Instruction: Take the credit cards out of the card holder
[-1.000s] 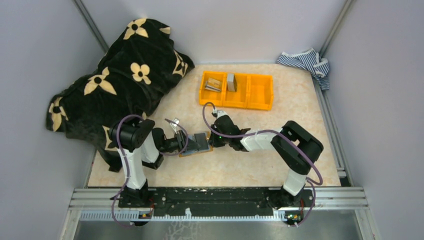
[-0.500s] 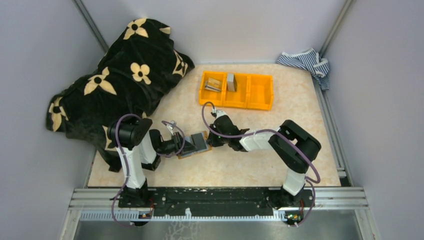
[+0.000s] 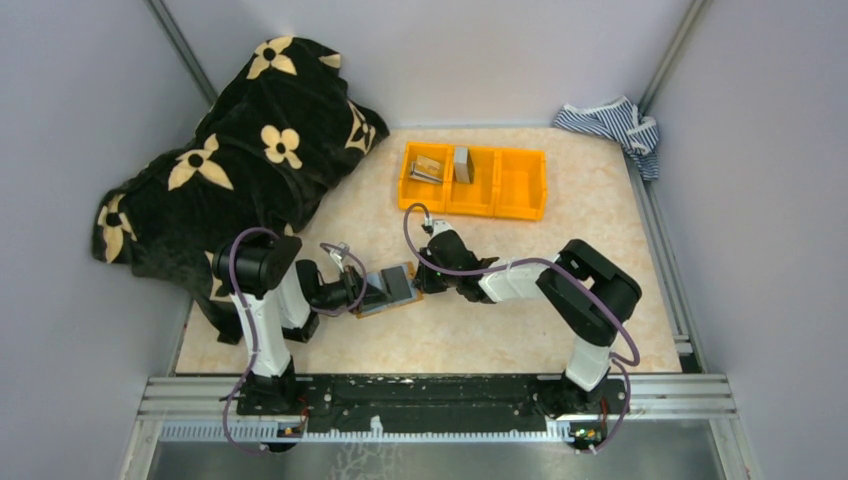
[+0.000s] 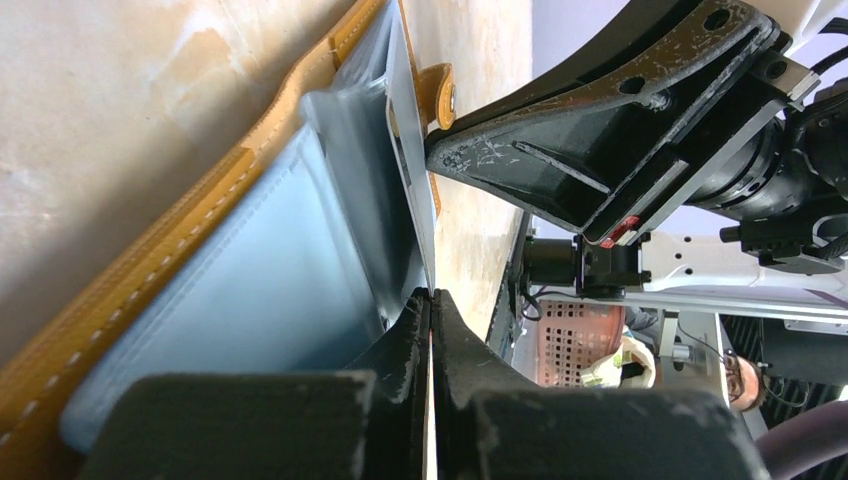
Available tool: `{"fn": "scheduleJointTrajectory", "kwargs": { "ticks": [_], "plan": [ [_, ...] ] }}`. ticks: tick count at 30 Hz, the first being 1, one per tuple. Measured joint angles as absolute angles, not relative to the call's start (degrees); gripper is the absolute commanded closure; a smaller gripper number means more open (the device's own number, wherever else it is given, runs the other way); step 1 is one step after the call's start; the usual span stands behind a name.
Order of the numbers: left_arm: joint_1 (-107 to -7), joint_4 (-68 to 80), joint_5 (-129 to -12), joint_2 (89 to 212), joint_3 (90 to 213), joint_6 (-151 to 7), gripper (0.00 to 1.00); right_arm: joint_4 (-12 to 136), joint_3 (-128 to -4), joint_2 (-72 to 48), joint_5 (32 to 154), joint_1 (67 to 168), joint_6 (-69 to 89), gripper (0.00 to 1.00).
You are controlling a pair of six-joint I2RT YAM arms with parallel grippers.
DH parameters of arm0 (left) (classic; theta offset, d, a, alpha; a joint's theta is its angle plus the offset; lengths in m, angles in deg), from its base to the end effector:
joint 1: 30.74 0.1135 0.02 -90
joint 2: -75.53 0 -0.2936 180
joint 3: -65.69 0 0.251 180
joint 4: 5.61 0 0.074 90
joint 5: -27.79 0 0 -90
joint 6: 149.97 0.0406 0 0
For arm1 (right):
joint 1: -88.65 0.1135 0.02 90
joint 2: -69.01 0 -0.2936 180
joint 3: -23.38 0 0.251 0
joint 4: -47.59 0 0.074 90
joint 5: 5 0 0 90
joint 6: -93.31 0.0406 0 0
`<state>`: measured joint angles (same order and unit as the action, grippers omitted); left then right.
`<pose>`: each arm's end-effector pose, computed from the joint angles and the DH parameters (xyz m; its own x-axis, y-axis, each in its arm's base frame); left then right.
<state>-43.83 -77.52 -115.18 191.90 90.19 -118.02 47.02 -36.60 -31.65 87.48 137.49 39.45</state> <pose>0.2213 -0.0847 0.0921 -0.9118 -0.3126 -0.2662 0.1768 0.2861 -0.9418 0.2305 0.2664 0.1646 -0.7989 -0.0186 -0.6012 -0.3750 0.7970 0.4736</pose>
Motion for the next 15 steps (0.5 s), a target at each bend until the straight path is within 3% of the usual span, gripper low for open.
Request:
{"fn": "scheduleJointTrajectory", "kwargs": {
  "ticks": [15],
  "plan": [
    [-43.6, -77.6, -114.7, 191.6, 88.2, -118.6, 1.00, 45.7, -36.6, -32.3, 88.3, 137.2, 39.6, 1.00]
  ]
}}
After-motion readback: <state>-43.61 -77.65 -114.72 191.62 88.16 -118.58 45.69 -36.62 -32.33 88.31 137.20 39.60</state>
